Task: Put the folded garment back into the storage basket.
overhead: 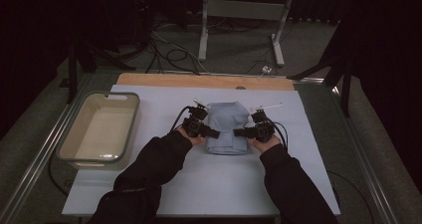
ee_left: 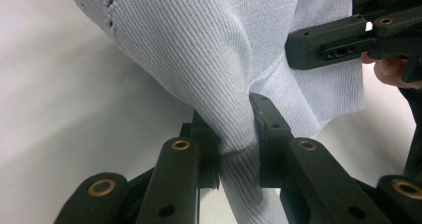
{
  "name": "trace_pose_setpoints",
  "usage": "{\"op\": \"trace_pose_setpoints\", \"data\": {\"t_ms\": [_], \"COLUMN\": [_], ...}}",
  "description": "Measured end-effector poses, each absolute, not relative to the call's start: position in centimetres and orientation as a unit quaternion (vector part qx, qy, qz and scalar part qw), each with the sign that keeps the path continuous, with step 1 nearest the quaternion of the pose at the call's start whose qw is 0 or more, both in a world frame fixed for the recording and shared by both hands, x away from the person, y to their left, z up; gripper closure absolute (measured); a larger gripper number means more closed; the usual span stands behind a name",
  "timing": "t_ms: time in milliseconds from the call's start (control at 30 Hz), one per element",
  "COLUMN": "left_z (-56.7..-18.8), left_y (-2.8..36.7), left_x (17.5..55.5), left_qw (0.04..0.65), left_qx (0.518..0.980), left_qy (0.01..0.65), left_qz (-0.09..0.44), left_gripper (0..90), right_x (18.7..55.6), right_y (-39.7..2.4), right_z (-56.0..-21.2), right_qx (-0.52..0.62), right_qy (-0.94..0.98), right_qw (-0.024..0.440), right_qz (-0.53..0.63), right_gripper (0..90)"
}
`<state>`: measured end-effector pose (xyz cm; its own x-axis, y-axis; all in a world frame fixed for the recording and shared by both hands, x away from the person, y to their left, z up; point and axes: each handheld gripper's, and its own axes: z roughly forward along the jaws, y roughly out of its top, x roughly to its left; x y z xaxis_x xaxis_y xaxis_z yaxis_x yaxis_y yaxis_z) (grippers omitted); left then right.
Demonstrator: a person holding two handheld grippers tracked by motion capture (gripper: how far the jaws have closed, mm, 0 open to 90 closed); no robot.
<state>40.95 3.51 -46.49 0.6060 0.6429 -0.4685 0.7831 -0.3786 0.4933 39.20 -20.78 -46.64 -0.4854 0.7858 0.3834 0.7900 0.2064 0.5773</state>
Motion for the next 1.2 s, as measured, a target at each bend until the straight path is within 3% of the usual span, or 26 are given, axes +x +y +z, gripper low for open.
{"op": "trace_pose_setpoints", "data": {"t_ms": [1200], "left_z": [-43.6], "left_y": [8.2], "left_x": [40.3], "left_qw": [0.346], "left_qx": [0.828], "left_qy": [0.433], "left_qz": [-0.092], "left_gripper": [76.6], "right_x": [39.4], "right_y": [-16.2], "right_z": [-44.3], "right_qx": [-0.474], "right_qy": [-0.794], "right_qw": [0.005], "right_qz": [-0.381], "right_gripper": [72.0]}}
